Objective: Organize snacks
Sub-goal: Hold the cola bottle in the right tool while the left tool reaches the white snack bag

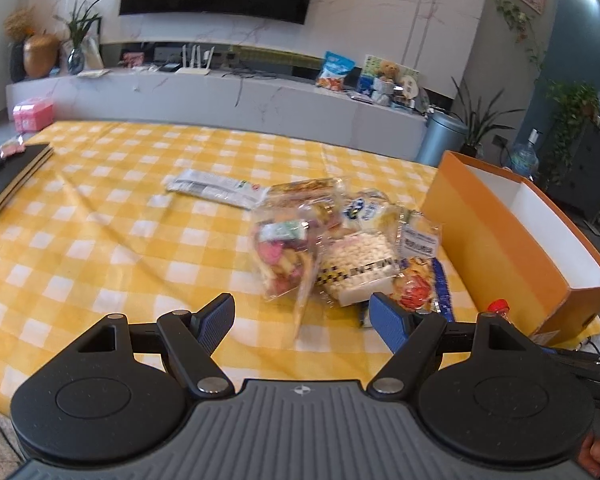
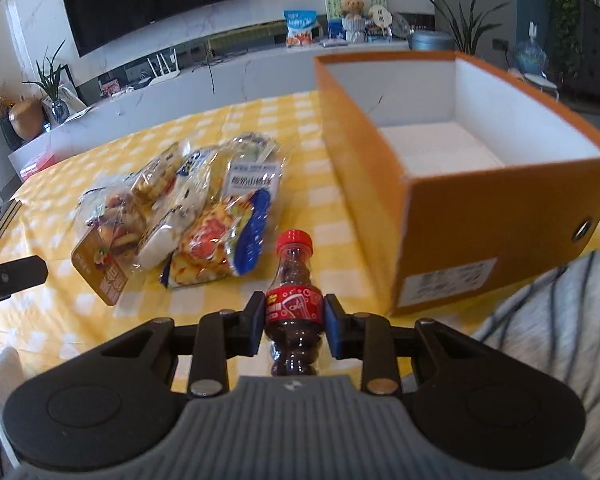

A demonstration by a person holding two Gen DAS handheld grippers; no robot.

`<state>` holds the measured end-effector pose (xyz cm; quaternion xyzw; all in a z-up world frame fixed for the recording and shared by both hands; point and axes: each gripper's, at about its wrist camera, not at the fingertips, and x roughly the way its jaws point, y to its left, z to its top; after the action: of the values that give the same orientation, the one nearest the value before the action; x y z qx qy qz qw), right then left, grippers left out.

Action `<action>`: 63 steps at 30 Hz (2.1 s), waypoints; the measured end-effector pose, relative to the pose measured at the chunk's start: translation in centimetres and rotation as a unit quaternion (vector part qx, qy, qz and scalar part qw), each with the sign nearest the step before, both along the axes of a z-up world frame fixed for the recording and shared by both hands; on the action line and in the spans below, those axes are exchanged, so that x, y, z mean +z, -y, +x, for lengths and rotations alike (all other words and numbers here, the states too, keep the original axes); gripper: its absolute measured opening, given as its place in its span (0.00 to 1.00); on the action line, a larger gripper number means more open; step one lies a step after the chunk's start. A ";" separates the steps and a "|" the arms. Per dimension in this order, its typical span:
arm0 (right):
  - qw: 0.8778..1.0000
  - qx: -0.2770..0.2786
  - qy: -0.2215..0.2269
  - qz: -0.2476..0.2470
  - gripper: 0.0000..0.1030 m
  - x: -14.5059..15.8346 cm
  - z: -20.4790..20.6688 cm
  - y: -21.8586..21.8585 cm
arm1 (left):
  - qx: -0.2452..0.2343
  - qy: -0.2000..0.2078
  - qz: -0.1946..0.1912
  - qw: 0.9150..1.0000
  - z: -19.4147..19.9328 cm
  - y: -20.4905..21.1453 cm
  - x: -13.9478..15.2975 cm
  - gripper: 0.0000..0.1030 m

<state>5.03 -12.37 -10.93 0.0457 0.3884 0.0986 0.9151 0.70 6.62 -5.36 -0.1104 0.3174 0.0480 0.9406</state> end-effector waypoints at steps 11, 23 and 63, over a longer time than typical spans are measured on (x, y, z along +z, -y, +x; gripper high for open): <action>0.999 -0.005 0.034 -0.034 0.29 -0.5 -1.2 1.5 | -0.044 -0.002 0.071 0.996 2.3 3.7 0.7 0.87; 0.999 -0.015 0.020 0.020 0.29 -1.0 -0.3 2.8 | -0.145 -0.021 0.120 0.982 5.5 6.5 -1.6 0.87; 0.999 -0.012 0.011 0.036 0.29 -1.3 -0.1 3.1 | -0.291 -0.081 0.282 0.911 13.0 13.9 -5.3 0.49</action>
<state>4.91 -15.48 -12.27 0.0822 0.3741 0.1016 0.9181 13.65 -7.24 -10.65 0.2613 0.3842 -0.1311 0.8758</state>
